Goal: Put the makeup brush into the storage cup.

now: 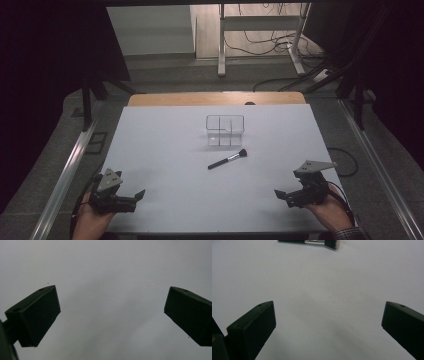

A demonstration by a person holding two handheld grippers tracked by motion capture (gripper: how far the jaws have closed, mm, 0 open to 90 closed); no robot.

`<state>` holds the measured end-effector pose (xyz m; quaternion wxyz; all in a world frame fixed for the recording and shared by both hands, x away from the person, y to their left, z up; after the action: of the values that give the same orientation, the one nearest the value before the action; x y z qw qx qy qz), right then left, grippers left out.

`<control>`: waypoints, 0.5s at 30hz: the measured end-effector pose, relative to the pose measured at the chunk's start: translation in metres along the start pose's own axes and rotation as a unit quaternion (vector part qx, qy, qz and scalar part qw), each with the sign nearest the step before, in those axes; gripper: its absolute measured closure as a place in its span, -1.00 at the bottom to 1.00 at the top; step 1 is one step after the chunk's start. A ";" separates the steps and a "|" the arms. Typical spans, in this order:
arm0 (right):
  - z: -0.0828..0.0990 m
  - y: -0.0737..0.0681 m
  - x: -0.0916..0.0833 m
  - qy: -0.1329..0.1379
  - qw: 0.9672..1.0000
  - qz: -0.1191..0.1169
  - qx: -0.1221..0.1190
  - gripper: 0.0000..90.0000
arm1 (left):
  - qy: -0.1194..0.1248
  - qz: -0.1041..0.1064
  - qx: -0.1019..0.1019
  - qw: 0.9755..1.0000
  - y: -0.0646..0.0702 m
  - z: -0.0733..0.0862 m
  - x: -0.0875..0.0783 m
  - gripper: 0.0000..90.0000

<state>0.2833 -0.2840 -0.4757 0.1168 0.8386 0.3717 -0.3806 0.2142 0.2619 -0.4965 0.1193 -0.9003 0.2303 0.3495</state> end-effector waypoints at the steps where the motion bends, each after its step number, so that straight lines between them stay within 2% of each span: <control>1: 0.000 0.000 0.000 0.000 1.000 0.000 0.000 -1.00 | 0.000 0.000 0.000 1.000 0.000 0.000 0.000 -0.98; 7: -0.001 -0.001 -0.001 -0.001 1.000 0.008 -0.007 -1.00 | 0.002 0.000 0.004 1.000 0.001 0.000 0.000 -0.99; 11: -0.004 -0.002 -0.001 -0.002 1.000 0.013 -0.012 -1.00 | 0.012 0.015 -0.001 1.000 0.000 -0.001 0.000 -1.00; 15: -0.006 -0.002 0.000 -0.003 1.000 0.012 -0.013 -1.00 | 0.009 0.012 0.002 1.000 0.000 -0.001 0.001 -1.00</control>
<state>0.2847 -0.2795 -0.4709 0.1338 0.8401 0.3664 -0.3769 0.2151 0.2610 -0.4963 0.1145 -0.9004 0.2431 0.3422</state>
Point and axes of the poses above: each handheld gripper's, and its own axes: x roughly forward along the jaws, z roughly out of its underside, y roughly to its right, the point moved 1 cm from there along x, roughly forward along the jaws, and after that the axes turned 1 degree about -z, right-handed, at the moved point
